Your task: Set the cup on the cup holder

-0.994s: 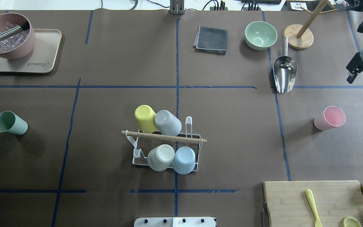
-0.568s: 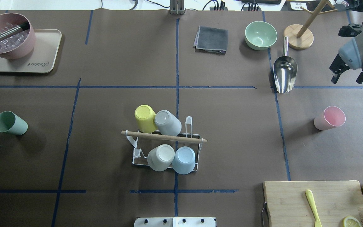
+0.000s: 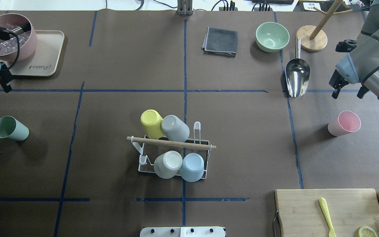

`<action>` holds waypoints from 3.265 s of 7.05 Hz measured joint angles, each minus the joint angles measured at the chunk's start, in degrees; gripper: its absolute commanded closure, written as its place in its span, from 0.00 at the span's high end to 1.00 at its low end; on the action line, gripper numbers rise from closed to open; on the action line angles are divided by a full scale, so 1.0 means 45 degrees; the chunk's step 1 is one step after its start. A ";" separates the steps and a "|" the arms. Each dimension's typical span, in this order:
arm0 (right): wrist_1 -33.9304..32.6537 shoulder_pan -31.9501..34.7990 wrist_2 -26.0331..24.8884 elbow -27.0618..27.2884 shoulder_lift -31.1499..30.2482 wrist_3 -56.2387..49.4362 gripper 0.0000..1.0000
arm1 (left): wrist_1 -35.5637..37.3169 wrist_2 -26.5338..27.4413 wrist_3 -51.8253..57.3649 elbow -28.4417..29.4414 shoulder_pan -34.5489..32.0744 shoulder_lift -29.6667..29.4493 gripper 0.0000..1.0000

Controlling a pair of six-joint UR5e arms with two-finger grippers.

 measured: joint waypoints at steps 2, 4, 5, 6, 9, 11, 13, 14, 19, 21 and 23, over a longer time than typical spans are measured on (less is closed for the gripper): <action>-0.0252 -0.0414 0.0016 -0.0146 -0.0072 -0.0017 1.00 | 0.0433 0.0008 -0.0012 0.0190 0.0704 -0.0039 1.00; -0.0323 -0.0634 0.0058 -0.0222 -0.0259 -0.0124 1.00 | 0.0576 0.0009 -0.0028 0.0509 0.1144 -0.0037 1.00; -0.0335 -0.0727 0.0098 -0.0229 -0.0349 -0.0169 0.99 | 0.0820 0.0013 0.0001 0.0715 0.1248 -0.0050 1.00; -0.0345 -0.0849 0.0205 -0.0235 -0.0438 -0.0200 0.99 | 0.1288 0.0014 0.0049 0.0877 0.1287 -0.0085 1.00; -0.0335 -0.1148 0.0486 -0.0242 -0.0707 -0.0418 0.99 | 0.2184 0.0010 0.0084 0.1723 0.1266 -0.0509 1.00; -0.0333 -0.1334 0.0630 -0.0252 -0.0813 -0.0473 0.99 | 0.2237 -0.0046 0.0097 0.2218 0.1253 -0.0971 1.00; -0.0333 -0.1509 0.0743 -0.0256 -0.0935 -0.0647 0.97 | 0.2232 -0.0106 0.0113 0.2568 0.1283 -0.1124 1.00; -0.0333 -0.1546 0.0757 -0.0256 -0.0993 -0.0766 0.74 | 0.2234 -0.0116 0.0117 0.2767 0.1339 -0.1124 1.00; -0.0815 -0.1500 0.0705 -0.0056 -0.0965 -0.0956 0.00 | 0.2247 -0.0137 0.0132 0.3629 0.1962 -0.1104 1.00; -0.1120 -0.1314 0.0564 0.0465 -0.0906 -0.0969 0.00 | 0.2259 -0.0322 0.0138 0.3913 0.2325 -0.1029 1.00; -0.1055 -0.0975 0.0281 0.1210 -0.0770 -0.0950 0.00 | 0.2579 -0.0566 0.0412 0.4181 0.2589 -0.1012 1.00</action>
